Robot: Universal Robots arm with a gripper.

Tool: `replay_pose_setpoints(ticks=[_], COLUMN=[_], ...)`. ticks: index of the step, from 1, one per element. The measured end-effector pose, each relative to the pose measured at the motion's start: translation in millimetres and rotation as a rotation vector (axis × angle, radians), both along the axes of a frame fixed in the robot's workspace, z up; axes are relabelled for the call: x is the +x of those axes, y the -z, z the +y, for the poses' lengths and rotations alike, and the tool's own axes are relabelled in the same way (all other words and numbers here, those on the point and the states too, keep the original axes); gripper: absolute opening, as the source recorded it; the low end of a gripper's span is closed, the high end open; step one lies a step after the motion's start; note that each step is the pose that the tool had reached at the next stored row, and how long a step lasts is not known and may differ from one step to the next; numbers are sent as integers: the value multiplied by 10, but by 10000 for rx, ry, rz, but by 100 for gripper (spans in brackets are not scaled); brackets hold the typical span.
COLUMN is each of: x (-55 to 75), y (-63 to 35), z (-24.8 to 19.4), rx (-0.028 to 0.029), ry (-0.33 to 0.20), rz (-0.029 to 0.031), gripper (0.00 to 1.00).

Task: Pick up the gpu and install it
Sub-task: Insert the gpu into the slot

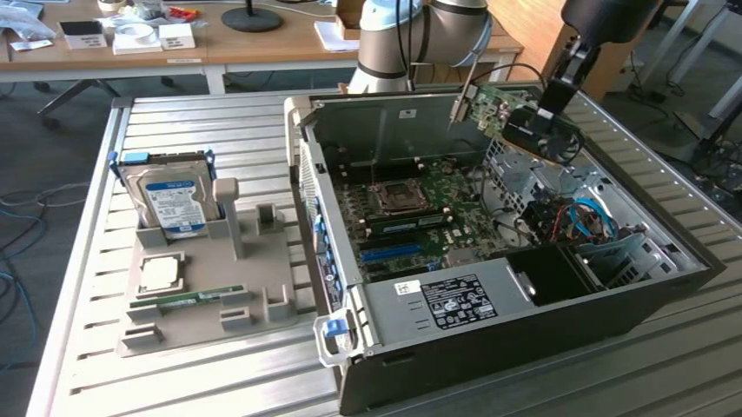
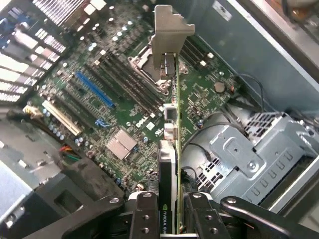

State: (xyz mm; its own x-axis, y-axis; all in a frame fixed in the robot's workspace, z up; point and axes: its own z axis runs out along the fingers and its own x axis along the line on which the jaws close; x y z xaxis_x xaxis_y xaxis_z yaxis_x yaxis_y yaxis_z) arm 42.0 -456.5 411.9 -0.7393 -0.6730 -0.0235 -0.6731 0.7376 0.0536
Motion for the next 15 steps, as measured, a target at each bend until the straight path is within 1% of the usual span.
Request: replay_pose_setpoints(ticks=[15], x=[0], y=[4], z=[0], rx=[-1], ry=[-2331], rz=[0], gripper=[27])
